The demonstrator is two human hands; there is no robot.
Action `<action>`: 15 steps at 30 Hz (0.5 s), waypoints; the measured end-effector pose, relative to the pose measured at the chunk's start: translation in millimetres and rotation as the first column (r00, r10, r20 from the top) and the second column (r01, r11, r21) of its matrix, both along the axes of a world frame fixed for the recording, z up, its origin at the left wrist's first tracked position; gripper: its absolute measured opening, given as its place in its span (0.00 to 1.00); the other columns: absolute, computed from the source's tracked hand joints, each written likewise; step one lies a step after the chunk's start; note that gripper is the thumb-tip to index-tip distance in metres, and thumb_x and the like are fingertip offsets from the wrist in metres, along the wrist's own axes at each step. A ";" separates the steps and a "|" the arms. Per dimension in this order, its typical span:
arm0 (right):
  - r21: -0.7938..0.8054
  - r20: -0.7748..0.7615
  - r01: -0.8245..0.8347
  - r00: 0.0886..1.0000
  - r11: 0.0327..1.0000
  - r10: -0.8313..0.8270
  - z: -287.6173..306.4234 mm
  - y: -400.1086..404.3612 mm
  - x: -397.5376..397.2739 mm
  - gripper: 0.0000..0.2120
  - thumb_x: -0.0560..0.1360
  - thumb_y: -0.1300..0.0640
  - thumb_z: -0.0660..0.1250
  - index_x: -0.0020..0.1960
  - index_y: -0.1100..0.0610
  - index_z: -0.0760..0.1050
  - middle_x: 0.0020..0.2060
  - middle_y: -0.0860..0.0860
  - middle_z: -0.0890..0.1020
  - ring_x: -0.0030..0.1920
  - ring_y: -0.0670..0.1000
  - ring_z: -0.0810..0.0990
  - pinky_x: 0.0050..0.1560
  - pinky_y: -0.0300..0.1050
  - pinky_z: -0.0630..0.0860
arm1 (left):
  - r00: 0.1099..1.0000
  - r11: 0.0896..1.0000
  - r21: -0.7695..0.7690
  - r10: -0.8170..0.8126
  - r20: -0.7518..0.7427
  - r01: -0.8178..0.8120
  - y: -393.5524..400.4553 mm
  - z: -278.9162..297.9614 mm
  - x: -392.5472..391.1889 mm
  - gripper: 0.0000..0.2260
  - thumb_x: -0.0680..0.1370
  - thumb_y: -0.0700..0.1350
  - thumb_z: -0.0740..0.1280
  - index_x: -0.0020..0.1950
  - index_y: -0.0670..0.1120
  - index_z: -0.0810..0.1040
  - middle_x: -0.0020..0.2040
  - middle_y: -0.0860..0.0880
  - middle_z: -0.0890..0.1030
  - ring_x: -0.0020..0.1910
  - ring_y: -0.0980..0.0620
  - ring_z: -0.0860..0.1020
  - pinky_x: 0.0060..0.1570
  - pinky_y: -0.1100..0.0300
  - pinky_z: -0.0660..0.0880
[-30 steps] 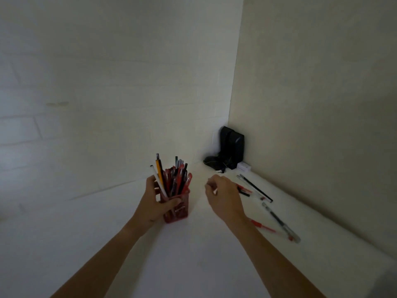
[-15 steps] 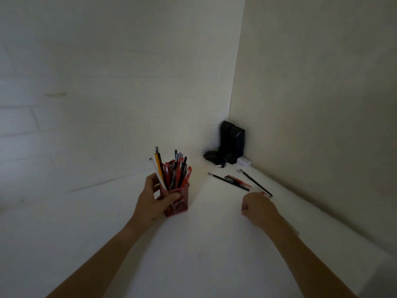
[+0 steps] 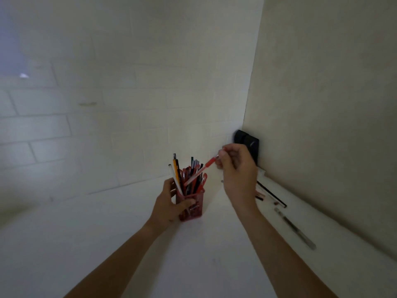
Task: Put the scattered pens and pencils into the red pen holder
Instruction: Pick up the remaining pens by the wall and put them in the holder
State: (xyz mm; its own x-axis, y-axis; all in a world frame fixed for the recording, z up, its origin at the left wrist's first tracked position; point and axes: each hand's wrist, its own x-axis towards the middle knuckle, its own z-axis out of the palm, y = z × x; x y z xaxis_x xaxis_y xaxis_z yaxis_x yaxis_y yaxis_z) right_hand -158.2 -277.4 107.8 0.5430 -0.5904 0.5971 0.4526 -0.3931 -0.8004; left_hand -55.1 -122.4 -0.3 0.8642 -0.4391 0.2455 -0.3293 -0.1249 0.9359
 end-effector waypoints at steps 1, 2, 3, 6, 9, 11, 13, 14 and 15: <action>-0.038 0.004 0.027 1.000 0.999 -0.027 -6.2 5.6 5.5 0.03 0.80 0.58 0.67 0.53 0.55 0.77 0.43 0.49 0.84 0.43 0.48 0.84 0.47 0.41 0.82 | 1.000 1.000 -0.010 0.001 -0.005 -0.001 0.4 0.0 -0.8 0.35 0.68 0.49 0.80 0.69 0.51 0.66 0.64 0.58 0.77 0.63 0.56 0.77 0.62 0.51 0.78; -0.092 0.002 0.056 0.998 0.994 -0.056 -12.6 10.4 10.5 0.03 0.80 0.58 0.67 0.53 0.54 0.77 0.43 0.48 0.84 0.43 0.47 0.84 0.47 0.39 0.81 | 1.000 1.000 -0.021 0.001 -0.010 -0.001 1.3 0.0 -1.5 0.36 0.68 0.48 0.81 0.70 0.53 0.64 0.65 0.56 0.77 0.63 0.57 0.78 0.61 0.51 0.78; -0.152 -0.006 0.080 0.997 0.985 -0.082 -18.9 14.5 15.0 0.04 0.79 0.58 0.67 0.53 0.54 0.77 0.44 0.47 0.84 0.44 0.45 0.83 0.47 0.35 0.79 | 1.000 0.999 -0.033 0.000 -0.016 -0.001 2.5 -0.4 -1.2 0.38 0.67 0.48 0.81 0.70 0.54 0.63 0.65 0.54 0.78 0.63 0.57 0.78 0.61 0.52 0.79; -0.328 -0.073 0.095 0.989 0.940 -0.125 -38.4 22.4 26.9 0.04 0.79 0.59 0.67 0.53 0.54 0.78 0.45 0.46 0.82 0.44 0.41 0.81 0.45 0.27 0.75 | 1.000 0.999 -0.044 0.012 -0.026 -0.013 6.5 -0.5 -1.0 0.38 0.66 0.52 0.81 0.68 0.56 0.61 0.64 0.50 0.79 0.63 0.53 0.79 0.61 0.51 0.78; -0.417 -0.169 0.085 0.971 0.905 -0.169 -58.5 21.3 36.0 0.04 0.78 0.58 0.68 0.52 0.53 0.78 0.44 0.45 0.82 0.44 0.41 0.79 0.45 0.26 0.72 | 1.000 0.998 -0.049 0.025 -0.010 -0.025 7.6 -3.5 -1.9 0.29 0.71 0.43 0.78 0.64 0.53 0.64 0.62 0.50 0.78 0.62 0.54 0.79 0.60 0.54 0.79; -0.460 -0.220 0.060 0.959 0.886 -0.179 -67.9 16.3 38.9 0.05 0.78 0.57 0.68 0.52 0.51 0.79 0.44 0.45 0.81 0.44 0.41 0.78 0.46 0.29 0.73 | 1.000 0.998 -0.056 0.012 0.003 -0.012 7.0 -7.0 -1.0 0.26 0.73 0.39 0.76 0.64 0.51 0.66 0.63 0.53 0.78 0.60 0.58 0.80 0.59 0.59 0.80; -0.495 -0.236 0.009 0.961 0.869 -0.144 -72.1 9.4 36.2 0.07 0.78 0.56 0.68 0.55 0.50 0.79 0.45 0.46 0.80 0.44 0.41 0.78 0.47 0.33 0.75 | 0.999 0.999 -0.035 0.003 0.042 -0.001 5.3 -8.9 -1.1 0.25 0.74 0.39 0.75 0.65 0.50 0.66 0.64 0.54 0.77 0.60 0.62 0.79 0.56 0.66 0.79; -0.492 -0.225 -0.016 0.968 0.871 -0.110 -72.6 5.1 32.2 0.09 0.78 0.56 0.68 0.57 0.51 0.79 0.45 0.46 0.79 0.43 0.42 0.79 0.46 0.34 0.77 | 0.998 1.000 -0.022 0.008 0.070 -0.006 3.9 -9.9 -1.0 0.24 0.75 0.40 0.74 0.65 0.50 0.66 0.65 0.54 0.76 0.60 0.64 0.78 0.55 0.69 0.78; -0.473 -0.207 -0.026 0.975 0.881 -0.082 -72.9 -0.9 27.5 0.10 0.79 0.57 0.67 0.59 0.52 0.78 0.45 0.47 0.79 0.42 0.43 0.79 0.43 0.33 0.77 | 0.996 1.000 -0.018 0.016 0.093 -0.015 2.1 -11.1 -1.4 0.23 0.75 0.40 0.73 0.66 0.49 0.67 0.65 0.54 0.76 0.60 0.63 0.78 0.53 0.72 0.77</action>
State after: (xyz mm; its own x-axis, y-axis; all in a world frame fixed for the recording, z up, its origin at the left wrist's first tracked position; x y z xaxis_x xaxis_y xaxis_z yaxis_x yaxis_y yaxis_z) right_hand -130.8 -278.3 35.0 0.6771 -0.2863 0.6779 0.2741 -0.7568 -0.5934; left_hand -56.5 -120.3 -11.4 0.8438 -0.4211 0.3328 -0.4136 -0.1151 0.9031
